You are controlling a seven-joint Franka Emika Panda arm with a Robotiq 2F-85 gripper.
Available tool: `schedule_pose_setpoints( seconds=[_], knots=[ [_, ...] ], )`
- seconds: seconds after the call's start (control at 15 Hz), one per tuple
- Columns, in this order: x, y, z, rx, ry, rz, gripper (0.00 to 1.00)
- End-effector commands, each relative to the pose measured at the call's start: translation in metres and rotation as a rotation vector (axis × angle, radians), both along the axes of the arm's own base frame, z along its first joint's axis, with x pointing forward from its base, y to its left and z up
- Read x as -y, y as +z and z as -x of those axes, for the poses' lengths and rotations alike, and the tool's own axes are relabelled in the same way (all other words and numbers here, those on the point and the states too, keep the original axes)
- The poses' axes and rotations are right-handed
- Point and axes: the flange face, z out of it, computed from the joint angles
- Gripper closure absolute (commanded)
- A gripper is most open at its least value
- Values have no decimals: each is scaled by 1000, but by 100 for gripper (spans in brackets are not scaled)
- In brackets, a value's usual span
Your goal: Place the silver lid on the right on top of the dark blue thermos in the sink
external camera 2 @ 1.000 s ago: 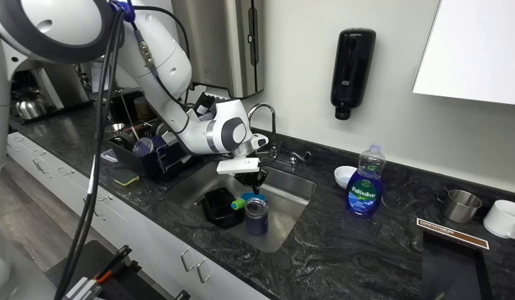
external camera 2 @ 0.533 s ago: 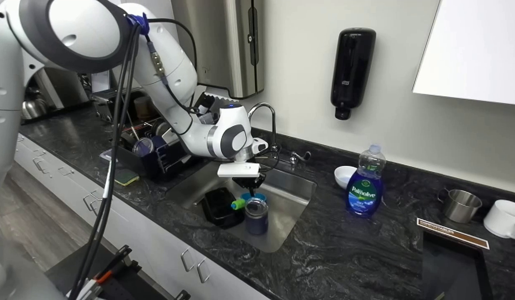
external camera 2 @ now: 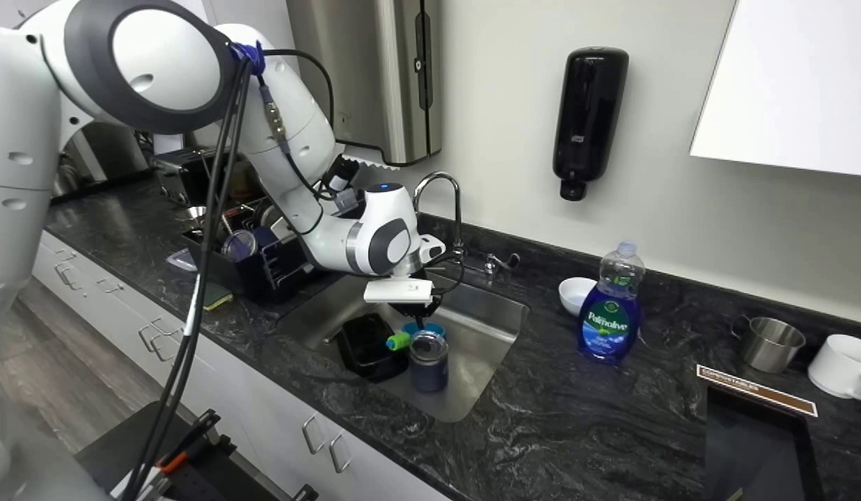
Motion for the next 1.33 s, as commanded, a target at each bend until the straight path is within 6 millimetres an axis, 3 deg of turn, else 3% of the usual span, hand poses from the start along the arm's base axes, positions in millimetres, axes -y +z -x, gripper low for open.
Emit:
schedule_pose_setpoints(
  seconds=[0.0, 0.4, 0.87, 1.27],
  knots=[
    [4, -5, -1, 18, 12, -18, 100],
    [6, -7, 0, 11, 12, -16, 100],
    [10, -27, 5, -29, 3, -13, 100],
    [10, -31, 7, -28, 1, -10, 100]
  ],
)
